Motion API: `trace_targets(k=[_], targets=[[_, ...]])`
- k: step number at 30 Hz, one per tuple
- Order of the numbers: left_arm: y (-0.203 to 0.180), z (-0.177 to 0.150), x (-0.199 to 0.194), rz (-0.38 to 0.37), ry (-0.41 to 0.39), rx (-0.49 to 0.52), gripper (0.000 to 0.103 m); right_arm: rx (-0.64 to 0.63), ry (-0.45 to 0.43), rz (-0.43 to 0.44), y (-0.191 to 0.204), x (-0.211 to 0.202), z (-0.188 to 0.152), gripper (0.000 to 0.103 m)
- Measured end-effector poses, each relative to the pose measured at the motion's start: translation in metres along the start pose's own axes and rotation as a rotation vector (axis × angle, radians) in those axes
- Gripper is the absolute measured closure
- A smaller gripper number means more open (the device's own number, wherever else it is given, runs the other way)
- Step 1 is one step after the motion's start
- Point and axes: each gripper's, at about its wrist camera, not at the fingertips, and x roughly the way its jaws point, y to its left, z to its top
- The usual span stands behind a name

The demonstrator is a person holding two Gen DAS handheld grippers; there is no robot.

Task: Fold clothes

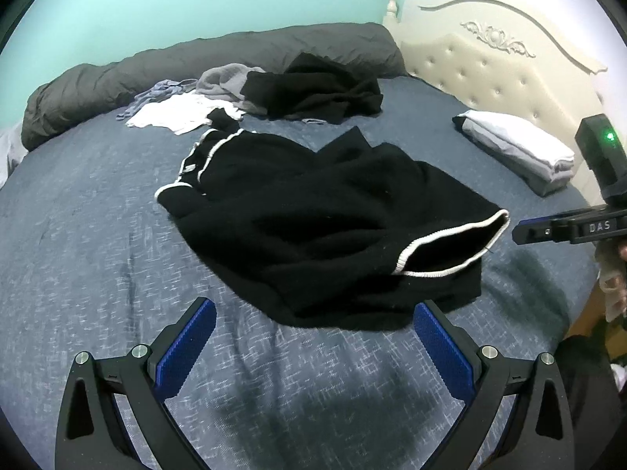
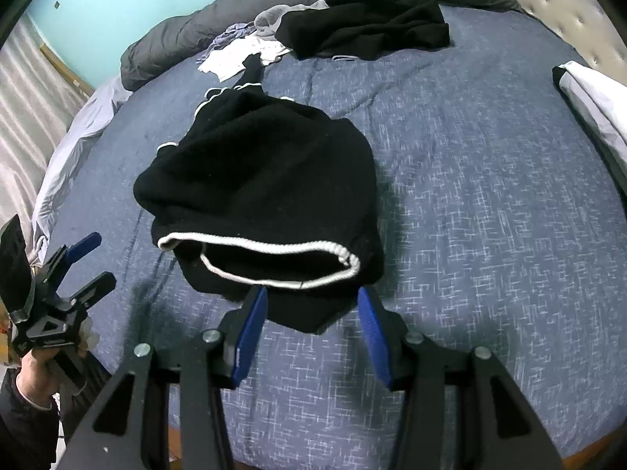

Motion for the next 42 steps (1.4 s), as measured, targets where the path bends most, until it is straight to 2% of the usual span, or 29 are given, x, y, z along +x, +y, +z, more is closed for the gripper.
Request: trace_targets(k=[9,20,27,33,35,37,42], targets=[[-0.009,0.004,0.026,0.010,0.026,-0.008,0.000,0.022,0.004,0.013,-0.012,0.009,0.002,0.054],[-0.014,0.007,0.047,-0.073,0.050,-0.048,0.000,0.003,0.005,0.003,-0.017,0.015,0.005,0.054],[-0.017,0.010,0.059,-0.061,0.051,-0.027,0.003,-0.005,0.016,0.004,-0.020,0.022,0.006,0.054],[-0.014,0.010,0.068,-0.075,0.067,-0.036,0.013,-0.023,0.022,-0.005,-0.020,0.025,0.008,0.054],[-0.014,0.010,0.071,-0.076,0.078,-0.032,0.021,-0.022,0.025,-0.004,-0.020,0.027,0.008,0.054],[-0.013,0.010,0.073,-0.087,0.079,-0.035,0.023,-0.021,0.029,-0.004,-0.021,0.028,0.008,0.054],[-0.006,0.010,0.076,-0.113,0.091,-0.035,0.039,-0.015,0.035,-0.005,-0.023,0.030,0.008,0.054]])
